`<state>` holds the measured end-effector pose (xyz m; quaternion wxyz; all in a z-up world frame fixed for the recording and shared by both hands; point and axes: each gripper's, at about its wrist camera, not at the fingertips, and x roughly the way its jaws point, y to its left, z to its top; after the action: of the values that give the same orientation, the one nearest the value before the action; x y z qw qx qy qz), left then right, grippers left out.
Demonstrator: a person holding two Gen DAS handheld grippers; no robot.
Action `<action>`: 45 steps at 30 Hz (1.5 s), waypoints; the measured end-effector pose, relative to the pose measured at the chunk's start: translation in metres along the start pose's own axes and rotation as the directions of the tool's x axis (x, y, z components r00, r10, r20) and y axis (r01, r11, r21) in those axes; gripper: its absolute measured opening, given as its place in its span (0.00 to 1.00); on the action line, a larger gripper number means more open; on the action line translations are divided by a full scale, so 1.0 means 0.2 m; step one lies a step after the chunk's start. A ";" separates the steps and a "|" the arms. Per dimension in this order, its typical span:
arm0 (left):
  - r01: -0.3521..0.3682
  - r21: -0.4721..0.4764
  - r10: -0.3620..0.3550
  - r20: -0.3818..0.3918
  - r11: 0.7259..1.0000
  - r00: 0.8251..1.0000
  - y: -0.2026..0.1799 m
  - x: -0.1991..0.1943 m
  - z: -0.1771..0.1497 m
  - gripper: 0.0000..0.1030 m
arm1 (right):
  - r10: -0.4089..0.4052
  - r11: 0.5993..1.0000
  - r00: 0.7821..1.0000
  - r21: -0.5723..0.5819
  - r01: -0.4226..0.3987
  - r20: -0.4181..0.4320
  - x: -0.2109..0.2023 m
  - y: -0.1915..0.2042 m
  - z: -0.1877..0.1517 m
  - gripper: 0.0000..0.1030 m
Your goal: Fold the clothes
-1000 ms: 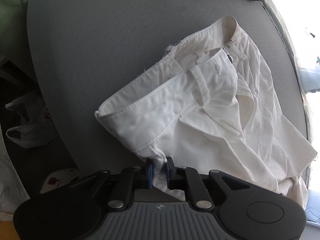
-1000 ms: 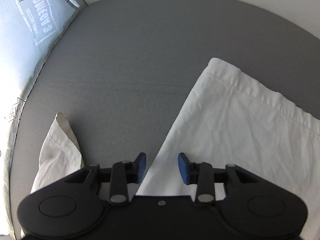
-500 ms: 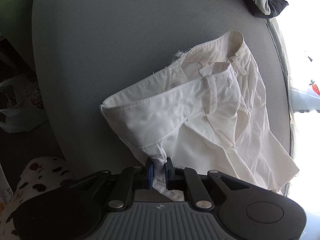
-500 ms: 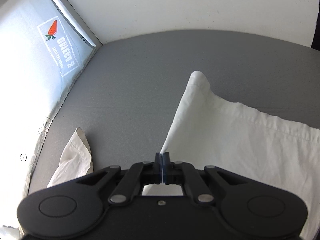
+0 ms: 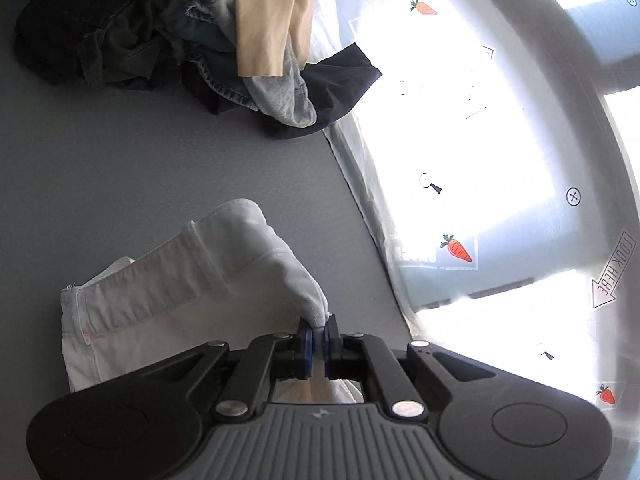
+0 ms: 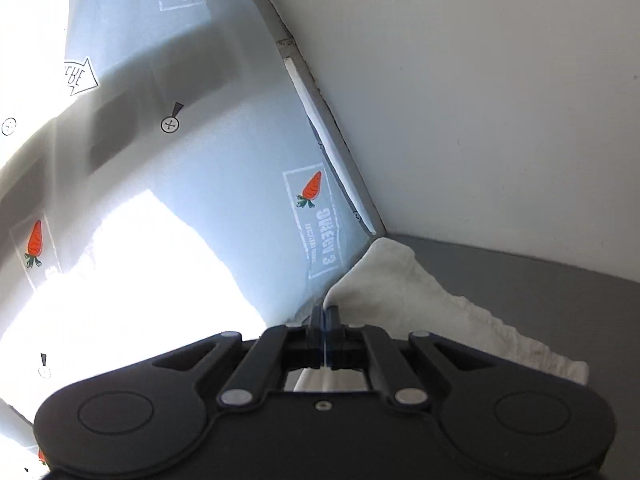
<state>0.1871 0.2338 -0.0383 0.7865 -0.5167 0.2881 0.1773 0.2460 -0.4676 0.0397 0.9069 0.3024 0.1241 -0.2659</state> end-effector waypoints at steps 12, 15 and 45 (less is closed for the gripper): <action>0.310 0.228 -0.355 0.193 0.923 0.915 -0.49 -0.34 0.20 0.05 | 0.156 0.986 0.933 0.004 -0.166 0.323 -0.43 -0.08 0.43 0.01; 0.308 0.192 -0.337 0.139 0.932 0.931 -0.20 -0.35 0.11 0.05 | 0.093 0.995 0.955 0.005 -0.099 0.283 -0.49 -0.30 0.27 0.01; -0.532 0.256 0.553 -0.014 0.807 0.833 1.11 -0.24 -0.40 0.18 | -0.497 0.868 0.815 -0.172 0.466 -0.298 -0.52 -1.18 -1.05 0.08</action>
<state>0.0002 0.2520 -0.1900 0.7465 -0.3206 0.4770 0.3353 0.0157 -0.4551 -0.1988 0.7886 0.2599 0.3595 -0.4259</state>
